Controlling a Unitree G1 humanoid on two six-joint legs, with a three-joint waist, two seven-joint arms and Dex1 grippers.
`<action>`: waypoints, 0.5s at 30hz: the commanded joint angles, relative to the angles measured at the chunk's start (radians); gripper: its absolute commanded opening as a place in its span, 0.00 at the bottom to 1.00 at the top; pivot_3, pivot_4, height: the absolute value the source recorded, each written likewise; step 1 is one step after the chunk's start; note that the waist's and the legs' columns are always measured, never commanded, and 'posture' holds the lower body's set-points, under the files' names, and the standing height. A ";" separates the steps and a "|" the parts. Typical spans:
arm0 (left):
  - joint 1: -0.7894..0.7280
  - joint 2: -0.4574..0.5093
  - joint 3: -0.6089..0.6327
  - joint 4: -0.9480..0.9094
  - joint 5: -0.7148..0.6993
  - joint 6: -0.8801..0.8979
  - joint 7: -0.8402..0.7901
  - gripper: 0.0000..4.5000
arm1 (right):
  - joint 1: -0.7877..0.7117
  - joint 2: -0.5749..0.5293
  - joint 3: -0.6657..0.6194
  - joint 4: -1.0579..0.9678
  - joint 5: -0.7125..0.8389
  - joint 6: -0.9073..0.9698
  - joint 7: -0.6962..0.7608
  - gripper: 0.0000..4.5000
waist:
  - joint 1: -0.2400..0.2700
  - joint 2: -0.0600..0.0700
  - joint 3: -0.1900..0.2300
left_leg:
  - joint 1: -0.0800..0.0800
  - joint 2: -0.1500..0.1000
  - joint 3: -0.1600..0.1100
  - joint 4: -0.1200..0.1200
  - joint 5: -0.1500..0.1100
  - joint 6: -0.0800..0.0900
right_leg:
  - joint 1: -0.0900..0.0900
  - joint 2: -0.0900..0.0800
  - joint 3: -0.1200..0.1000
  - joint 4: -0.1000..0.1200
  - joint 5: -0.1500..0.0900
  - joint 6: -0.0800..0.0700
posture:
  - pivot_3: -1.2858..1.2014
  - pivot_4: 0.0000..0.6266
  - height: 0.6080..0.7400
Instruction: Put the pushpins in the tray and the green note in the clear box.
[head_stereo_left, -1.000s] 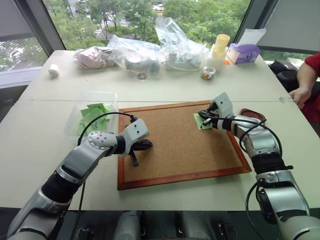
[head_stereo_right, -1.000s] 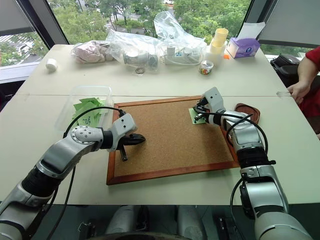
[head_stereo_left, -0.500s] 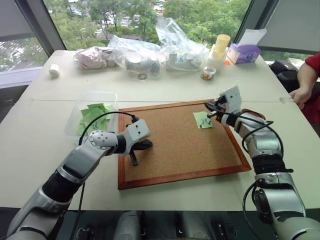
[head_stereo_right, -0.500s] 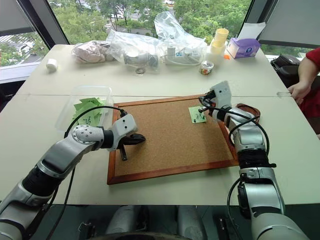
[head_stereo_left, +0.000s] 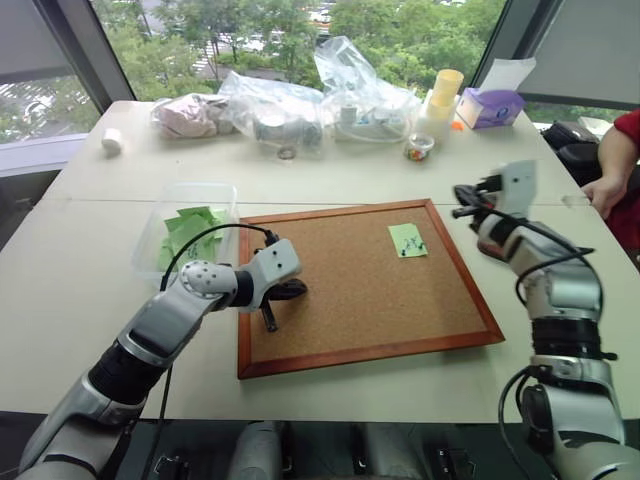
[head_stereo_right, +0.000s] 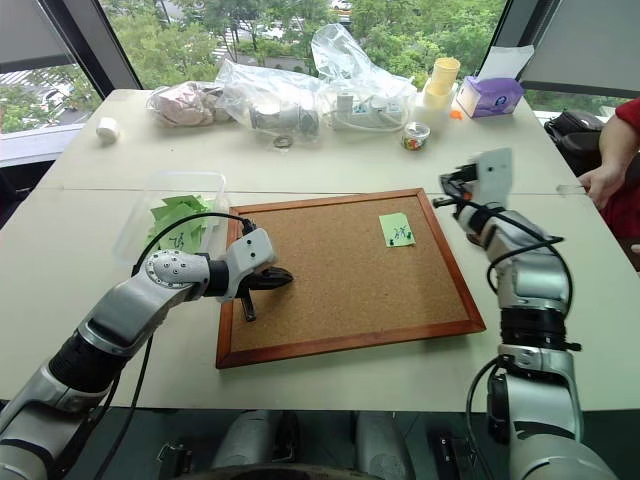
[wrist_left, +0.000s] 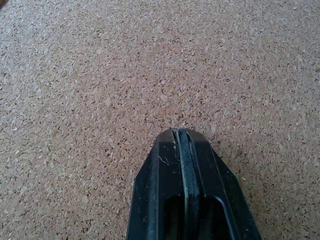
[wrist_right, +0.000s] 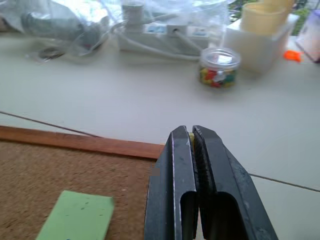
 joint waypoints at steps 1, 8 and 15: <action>0.031 0.004 -0.015 0.009 0.018 0.005 -0.009 0.00 | 0.051 -0.048 -0.081 -0.044 -0.006 0.041 -0.061 0.02 | -0.002 0.000 0.000 | 0.000 0.000 0.000 0.000 0.000 0.000 | 0.000 0.000 0.000 0.000 0.000 0.000 | 0.52 0.24 0.91; 0.021 -0.004 -0.024 0.028 0.035 -0.015 -0.027 0.00 | 0.081 -0.040 -0.101 -0.007 -0.001 0.090 -0.116 0.02 | -0.007 0.005 -0.003 | 0.004 0.000 0.002 0.000 0.000 -0.001 | 0.002 0.001 0.001 0.001 0.000 0.000 | 0.52 0.24 0.91; 0.008 -0.015 -0.025 0.056 0.053 -0.031 -0.042 0.00 | 0.052 -0.027 -0.119 0.081 0.054 0.123 -0.098 0.02 | -0.002 0.004 -0.003 | 0.004 -0.001 0.001 0.000 0.000 0.000 | 0.003 0.000 0.001 0.000 0.000 0.000 | 0.52 0.24 0.91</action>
